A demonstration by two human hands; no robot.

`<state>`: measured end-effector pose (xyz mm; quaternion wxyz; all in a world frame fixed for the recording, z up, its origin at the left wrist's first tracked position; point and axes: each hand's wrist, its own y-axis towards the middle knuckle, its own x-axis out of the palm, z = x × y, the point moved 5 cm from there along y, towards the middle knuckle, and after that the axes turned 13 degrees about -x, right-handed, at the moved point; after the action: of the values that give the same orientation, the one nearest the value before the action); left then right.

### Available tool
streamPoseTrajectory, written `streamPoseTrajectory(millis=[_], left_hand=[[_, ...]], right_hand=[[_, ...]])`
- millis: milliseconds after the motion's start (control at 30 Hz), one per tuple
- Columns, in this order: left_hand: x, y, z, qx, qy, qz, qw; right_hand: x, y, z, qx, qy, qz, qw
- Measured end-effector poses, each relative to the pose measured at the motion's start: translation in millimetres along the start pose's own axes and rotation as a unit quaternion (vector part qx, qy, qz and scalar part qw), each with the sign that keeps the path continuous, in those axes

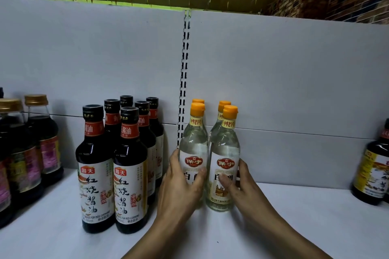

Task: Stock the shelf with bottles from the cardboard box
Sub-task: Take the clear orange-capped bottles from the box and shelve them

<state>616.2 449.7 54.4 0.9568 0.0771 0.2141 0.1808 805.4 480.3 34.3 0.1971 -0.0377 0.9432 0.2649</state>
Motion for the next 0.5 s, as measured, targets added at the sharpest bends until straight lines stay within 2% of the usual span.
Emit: streamPoseTrajectory(millis=[500], left_hand=[[2.6, -2.1, 0.6, 0.008, -0.013, -0.022, 1.000]], right_hand=[[4.5, 1.4, 7.7, -0.002, -0.003, -0.012, 1.000]])
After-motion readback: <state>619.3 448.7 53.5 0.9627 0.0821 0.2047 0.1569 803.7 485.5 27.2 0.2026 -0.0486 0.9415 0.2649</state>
